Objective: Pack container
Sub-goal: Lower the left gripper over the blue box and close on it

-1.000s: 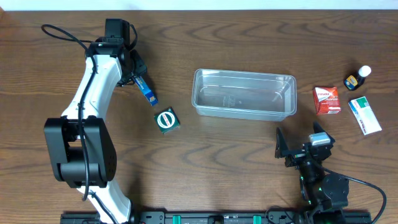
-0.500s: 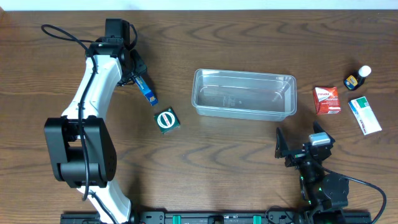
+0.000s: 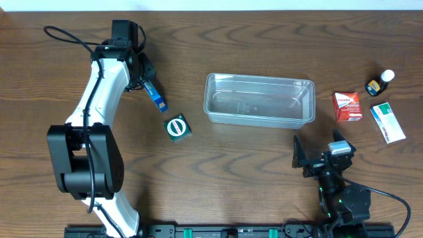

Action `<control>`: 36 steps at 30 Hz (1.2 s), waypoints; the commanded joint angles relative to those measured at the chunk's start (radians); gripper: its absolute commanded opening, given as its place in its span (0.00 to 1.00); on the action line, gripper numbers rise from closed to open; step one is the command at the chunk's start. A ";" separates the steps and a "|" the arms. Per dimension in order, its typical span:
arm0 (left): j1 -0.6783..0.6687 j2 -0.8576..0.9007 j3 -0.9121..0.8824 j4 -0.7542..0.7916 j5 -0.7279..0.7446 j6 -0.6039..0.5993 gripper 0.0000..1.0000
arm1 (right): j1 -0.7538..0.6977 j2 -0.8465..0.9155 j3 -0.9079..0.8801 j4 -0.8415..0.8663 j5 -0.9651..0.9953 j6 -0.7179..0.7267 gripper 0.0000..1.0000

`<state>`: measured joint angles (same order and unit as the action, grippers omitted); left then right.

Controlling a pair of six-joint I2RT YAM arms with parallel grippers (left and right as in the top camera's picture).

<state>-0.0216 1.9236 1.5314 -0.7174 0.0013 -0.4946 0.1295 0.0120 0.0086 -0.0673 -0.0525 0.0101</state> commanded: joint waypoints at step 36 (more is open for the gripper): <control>0.002 0.019 -0.029 -0.002 -0.022 0.003 0.39 | -0.011 -0.006 -0.003 -0.003 0.000 -0.011 0.99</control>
<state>-0.0216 1.9247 1.5131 -0.7204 -0.0074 -0.4973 0.1295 0.0120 0.0086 -0.0673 -0.0525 0.0101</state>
